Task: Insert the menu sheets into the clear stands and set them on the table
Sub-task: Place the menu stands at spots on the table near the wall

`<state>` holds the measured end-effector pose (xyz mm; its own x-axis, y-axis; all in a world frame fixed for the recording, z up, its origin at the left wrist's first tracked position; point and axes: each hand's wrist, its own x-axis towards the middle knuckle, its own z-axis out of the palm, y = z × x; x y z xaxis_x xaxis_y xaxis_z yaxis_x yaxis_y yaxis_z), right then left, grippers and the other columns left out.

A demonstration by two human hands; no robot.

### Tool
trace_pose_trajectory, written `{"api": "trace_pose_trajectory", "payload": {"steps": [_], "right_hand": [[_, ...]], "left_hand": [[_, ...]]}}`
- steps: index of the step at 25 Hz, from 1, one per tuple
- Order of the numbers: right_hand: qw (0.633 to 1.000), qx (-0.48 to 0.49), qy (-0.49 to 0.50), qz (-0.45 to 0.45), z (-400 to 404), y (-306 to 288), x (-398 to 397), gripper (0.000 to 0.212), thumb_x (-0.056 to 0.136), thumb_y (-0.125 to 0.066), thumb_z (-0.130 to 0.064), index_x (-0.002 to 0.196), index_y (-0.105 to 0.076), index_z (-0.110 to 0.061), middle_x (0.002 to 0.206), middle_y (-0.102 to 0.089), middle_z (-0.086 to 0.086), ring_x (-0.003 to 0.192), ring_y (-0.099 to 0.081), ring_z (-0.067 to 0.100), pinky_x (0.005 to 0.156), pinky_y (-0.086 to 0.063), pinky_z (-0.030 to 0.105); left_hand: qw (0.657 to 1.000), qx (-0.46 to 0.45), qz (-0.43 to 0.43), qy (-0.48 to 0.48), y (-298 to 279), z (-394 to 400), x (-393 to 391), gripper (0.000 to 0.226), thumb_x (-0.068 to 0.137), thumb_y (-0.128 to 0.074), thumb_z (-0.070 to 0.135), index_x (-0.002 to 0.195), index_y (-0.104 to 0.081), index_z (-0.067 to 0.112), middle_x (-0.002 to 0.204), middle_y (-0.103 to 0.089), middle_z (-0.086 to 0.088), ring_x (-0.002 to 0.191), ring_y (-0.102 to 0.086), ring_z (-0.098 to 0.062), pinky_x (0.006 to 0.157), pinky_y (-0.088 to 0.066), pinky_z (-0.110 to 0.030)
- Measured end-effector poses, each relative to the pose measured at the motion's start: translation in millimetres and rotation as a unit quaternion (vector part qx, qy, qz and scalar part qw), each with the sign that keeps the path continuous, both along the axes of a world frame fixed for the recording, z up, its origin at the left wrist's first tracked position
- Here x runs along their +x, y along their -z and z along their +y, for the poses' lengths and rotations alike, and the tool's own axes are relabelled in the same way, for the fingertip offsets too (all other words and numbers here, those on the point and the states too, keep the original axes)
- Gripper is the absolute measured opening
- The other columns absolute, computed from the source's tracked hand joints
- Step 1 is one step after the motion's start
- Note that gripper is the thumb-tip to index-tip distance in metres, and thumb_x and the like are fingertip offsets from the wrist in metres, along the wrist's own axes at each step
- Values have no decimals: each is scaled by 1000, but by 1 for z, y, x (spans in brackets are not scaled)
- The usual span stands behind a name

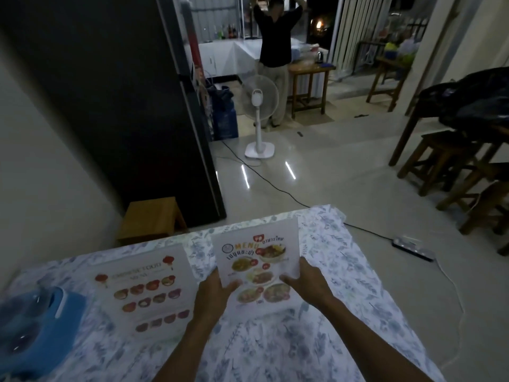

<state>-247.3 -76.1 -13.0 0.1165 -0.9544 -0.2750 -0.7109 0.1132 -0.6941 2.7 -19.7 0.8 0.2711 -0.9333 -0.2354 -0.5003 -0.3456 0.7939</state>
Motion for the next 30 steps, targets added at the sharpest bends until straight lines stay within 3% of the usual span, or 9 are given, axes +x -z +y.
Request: {"api": "trace_pose_trajectory", "payload": {"steps": [5, 8, 10, 17, 24, 30], "right_hand": [[999, -15, -36, -17, -42, -5, -26, 65, 72, -61, -69, 123, -54, -29, 114, -72, -7, 97, -70, 16, 81, -59, 39], [999, -32, -31, -19, -61, -17, -46, 69, 71, -57, -78, 124, -54, -33, 115, -72, -11, 98, -70, 16, 81, -59, 38], [999, -42, -25, -12, -76, -24, -63, 67, 73, -58, -77, 125, -53, -35, 116, -71, -11, 99, -69, 16, 80, -59, 37], [996, -78, 27, 27, -134, -56, -114, 47, 84, -68, -51, 123, -57, -26, 118, -71, -1, 104, -68, 23, 84, -57, 42], [993, -90, 29, 65, -209, -55, -147, 58, 80, -66, -60, 121, -56, -20, 112, -74, 1, 94, -72, 24, 77, -61, 43], [993, -86, 6, 84, -270, -18, -159, 72, 75, -61, -74, 121, -54, -18, 114, -73, 3, 91, -72, 23, 72, -62, 42]], "left_hand": [[1000, -6, -21, -3, -9, -37, -18, 50, 80, -80, 45, 122, -69, 22, 114, -76, 5, 100, -72, -14, 87, -60, -38], [999, -12, -40, 6, -21, -63, -40, 46, 83, -77, 45, 122, -69, 24, 114, -76, 6, 97, -71, -14, 75, -57, -30], [999, -16, -46, 19, -28, -86, -57, 47, 84, -77, 45, 124, -68, 23, 115, -75, 3, 98, -71, -16, 69, -51, -24], [998, -36, -31, 48, -42, -163, -109, 52, 77, -76, 57, 120, -69, 28, 110, -77, 8, 92, -72, -13, 81, -60, -38], [998, -41, 16, 52, -35, -241, -137, 50, 74, -82, 53, 114, -72, 25, 106, -78, 6, 91, -73, -15, 82, -61, -42], [999, -15, 19, 26, -2, -291, -145, 49, 71, -82, 56, 110, -73, 28, 104, -79, 7, 86, -74, -15, 78, -63, -45]]}}
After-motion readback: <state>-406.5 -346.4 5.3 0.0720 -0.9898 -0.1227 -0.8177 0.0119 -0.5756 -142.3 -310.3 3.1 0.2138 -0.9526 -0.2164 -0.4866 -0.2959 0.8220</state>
